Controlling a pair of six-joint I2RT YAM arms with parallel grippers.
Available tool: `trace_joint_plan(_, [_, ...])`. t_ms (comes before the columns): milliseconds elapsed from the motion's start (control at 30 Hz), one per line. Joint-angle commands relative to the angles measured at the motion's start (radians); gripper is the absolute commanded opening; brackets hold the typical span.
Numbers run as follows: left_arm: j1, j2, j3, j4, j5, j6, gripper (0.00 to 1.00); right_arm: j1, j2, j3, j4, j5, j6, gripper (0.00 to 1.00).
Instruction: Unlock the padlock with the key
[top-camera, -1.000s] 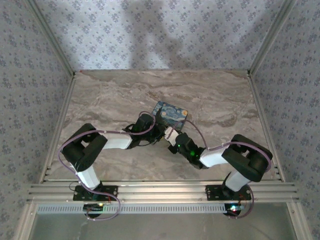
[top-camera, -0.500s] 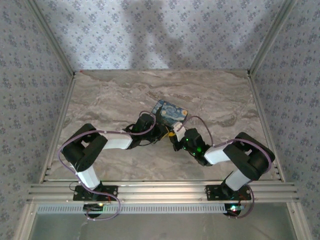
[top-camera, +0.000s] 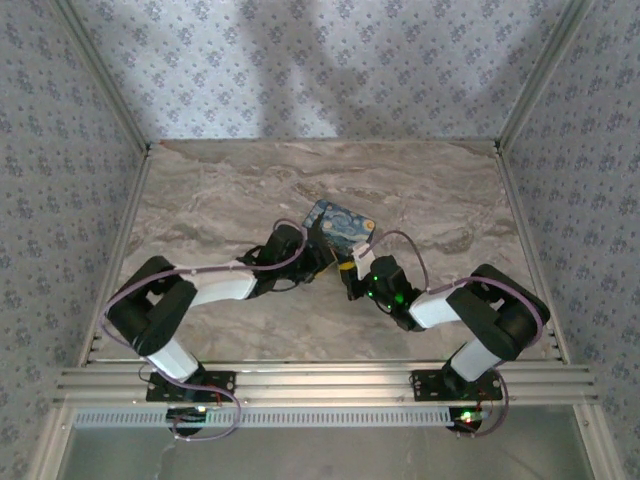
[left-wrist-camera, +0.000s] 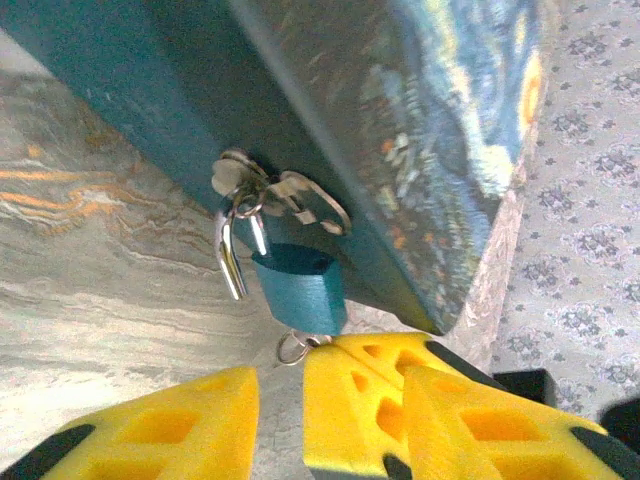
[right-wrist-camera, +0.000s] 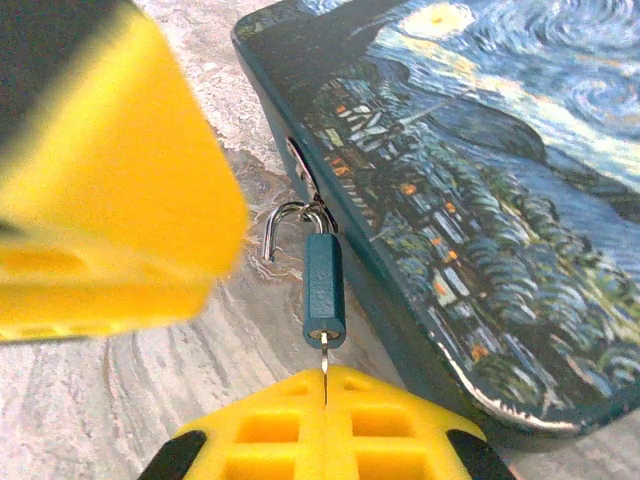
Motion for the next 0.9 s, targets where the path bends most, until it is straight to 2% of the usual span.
trace_joint_plan(0, [0.034, -0.085, -0.018, -0.105, -0.037, 0.065, 0.47, -0.006, 0.014, -0.014, 0.009, -0.019, 0.158, 0.0])
trace_joint_plan(200, [0.139, -0.16, 0.013, -0.249, -0.021, 0.177, 0.57, -0.007, 0.067, -0.033, 0.044, -0.047, 0.35, 0.0])
trace_joint_plan(300, [0.201, -0.172, 0.062, -0.34, -0.018, 0.258, 0.63, -0.013, 0.087, -0.026, 0.047, -0.055, 0.386, 0.0])
trace_joint_plan(333, [0.222, -0.172, 0.075, -0.354, -0.014, 0.279, 0.65, -0.014, 0.088, -0.022, 0.035, -0.055, 0.393, 0.03])
trace_joint_plan(433, [0.276, -0.165, 0.12, -0.399, -0.011, 0.35, 0.68, -0.022, 0.081, -0.021, 0.022, -0.056, 0.401, 0.2])
trace_joint_plan(533, [0.305, -0.125, 0.18, -0.441, 0.019, 0.416, 0.68, -0.037, 0.051, -0.025, 0.0, -0.062, 0.395, 0.3])
trace_joint_plan(700, [0.308, -0.023, 0.284, -0.463, 0.087, 0.51, 0.68, -0.079, -0.003, -0.023, -0.029, -0.121, 0.378, 0.42])
trace_joint_plan(867, [0.298, 0.106, 0.385, -0.484, 0.167, 0.57, 0.68, -0.139, -0.022, 0.006, -0.052, -0.203, 0.366, 0.46])
